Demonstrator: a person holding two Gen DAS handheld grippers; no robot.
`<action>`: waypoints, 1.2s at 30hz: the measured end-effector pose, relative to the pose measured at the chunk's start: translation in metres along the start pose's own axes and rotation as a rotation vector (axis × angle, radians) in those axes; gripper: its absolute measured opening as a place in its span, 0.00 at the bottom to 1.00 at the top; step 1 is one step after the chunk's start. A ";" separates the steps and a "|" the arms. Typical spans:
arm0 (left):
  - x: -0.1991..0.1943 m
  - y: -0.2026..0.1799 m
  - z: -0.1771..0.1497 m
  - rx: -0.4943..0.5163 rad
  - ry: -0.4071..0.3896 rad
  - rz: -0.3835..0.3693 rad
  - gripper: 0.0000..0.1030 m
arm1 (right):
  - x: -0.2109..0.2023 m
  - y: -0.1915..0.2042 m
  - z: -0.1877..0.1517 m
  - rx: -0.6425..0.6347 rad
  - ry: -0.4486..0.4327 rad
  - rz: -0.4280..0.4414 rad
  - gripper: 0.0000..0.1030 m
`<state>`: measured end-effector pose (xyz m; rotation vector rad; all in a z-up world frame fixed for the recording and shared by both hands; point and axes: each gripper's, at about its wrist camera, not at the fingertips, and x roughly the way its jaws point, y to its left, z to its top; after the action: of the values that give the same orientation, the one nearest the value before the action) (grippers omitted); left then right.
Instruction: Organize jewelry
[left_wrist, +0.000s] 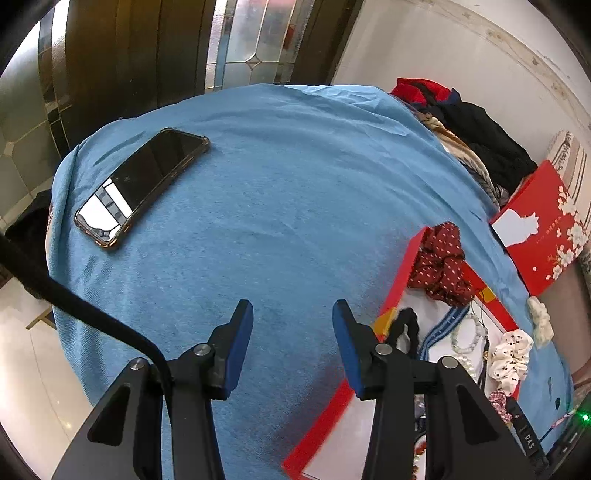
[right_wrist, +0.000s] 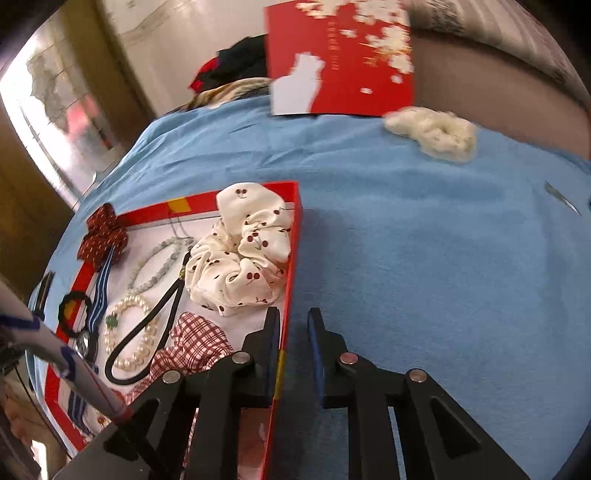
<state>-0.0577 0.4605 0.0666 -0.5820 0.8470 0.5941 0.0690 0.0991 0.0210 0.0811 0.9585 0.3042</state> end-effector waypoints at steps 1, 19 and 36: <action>0.000 -0.001 0.000 0.003 0.000 -0.001 0.42 | -0.002 -0.004 0.000 0.018 -0.002 -0.006 0.15; -0.026 -0.031 -0.011 0.127 -0.117 0.011 0.47 | -0.044 -0.016 -0.013 0.021 -0.052 -0.017 0.34; -0.099 -0.053 -0.041 0.198 -0.477 0.060 0.93 | -0.114 -0.001 -0.060 -0.061 -0.058 -0.106 0.44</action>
<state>-0.0941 0.3713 0.1381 -0.2185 0.4643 0.6606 -0.0411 0.0610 0.0770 -0.0163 0.8919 0.2317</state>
